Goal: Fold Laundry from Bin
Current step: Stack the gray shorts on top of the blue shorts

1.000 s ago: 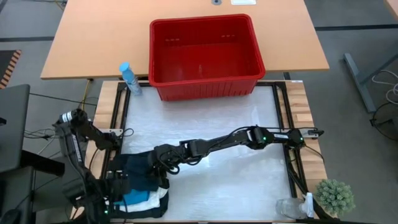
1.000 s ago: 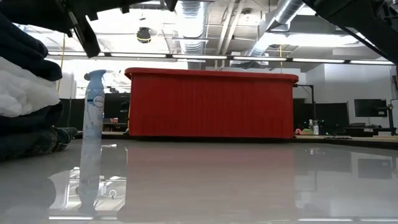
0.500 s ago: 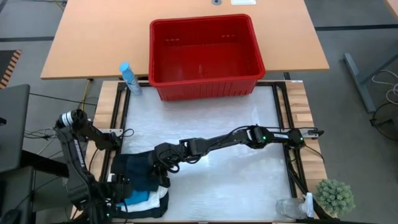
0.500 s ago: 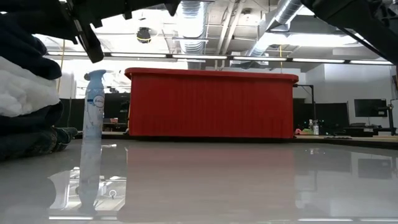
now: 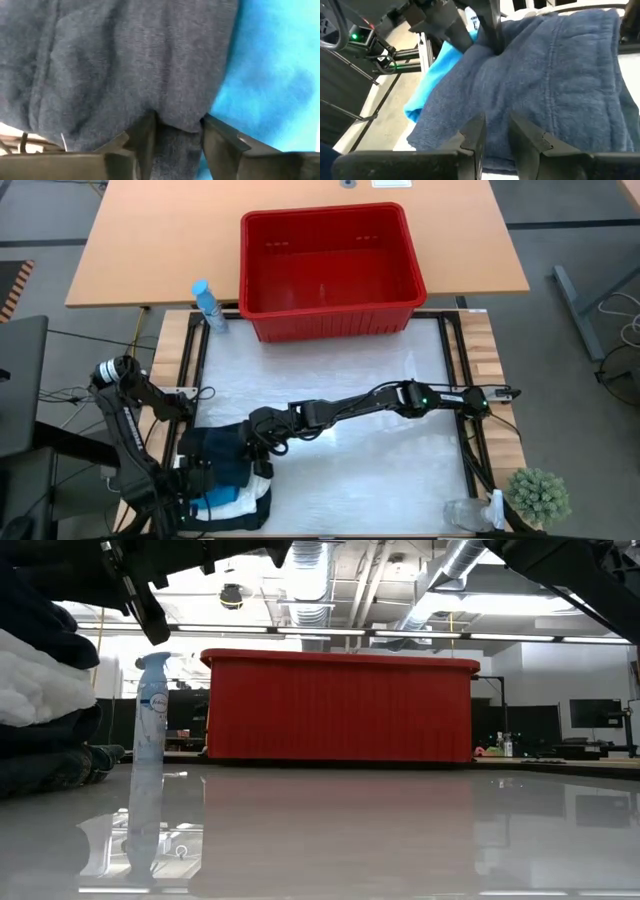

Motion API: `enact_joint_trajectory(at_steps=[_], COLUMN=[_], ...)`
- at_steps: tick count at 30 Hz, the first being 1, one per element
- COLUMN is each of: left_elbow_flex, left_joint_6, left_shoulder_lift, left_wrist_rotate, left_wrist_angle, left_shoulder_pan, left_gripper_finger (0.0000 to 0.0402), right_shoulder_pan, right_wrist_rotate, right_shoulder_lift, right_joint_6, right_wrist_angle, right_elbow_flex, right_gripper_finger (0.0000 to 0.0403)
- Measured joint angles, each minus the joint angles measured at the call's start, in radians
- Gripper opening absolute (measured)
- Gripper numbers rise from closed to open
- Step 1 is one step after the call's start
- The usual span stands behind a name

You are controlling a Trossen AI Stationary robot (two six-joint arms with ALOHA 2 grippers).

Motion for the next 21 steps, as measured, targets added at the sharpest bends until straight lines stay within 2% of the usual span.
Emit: enact_joint_trajectory(at_steps=[3, 9, 15, 21], left_elbow_flex=[0.022, 0.102, 0.207, 0.305], left_joint_6=[0.010, 0.011, -0.103, -0.177], left_shoulder_lift=[0.000, 0.000, 0.000, 0.000], left_wrist_rotate=[0.022, 0.026, 0.047, 0.067], left_wrist_angle=[-0.030, -0.107, -0.218, -0.219], left_shoulder_pan=[0.021, 0.049, 0.044, 0.017], left_gripper_finger=[0.0107, 0.0011, 0.0003, 0.0002], right_shoulder_pan=[0.001, 0.001, 0.001, 0.001], right_wrist_rotate=[-0.013, -0.028, -0.050, -0.052], right_shoulder_lift=[0.000, 0.000, 0.000, -0.008], right_joint_6=[0.001, 0.016, 0.034, 0.033], right_wrist_angle=[-0.009, -0.010, -0.009, -0.001], right_elbow_flex=[0.000, 0.000, 0.001, 0.001], right_gripper_finger=[0.0109, 0.0109, 0.0109, 0.0109])
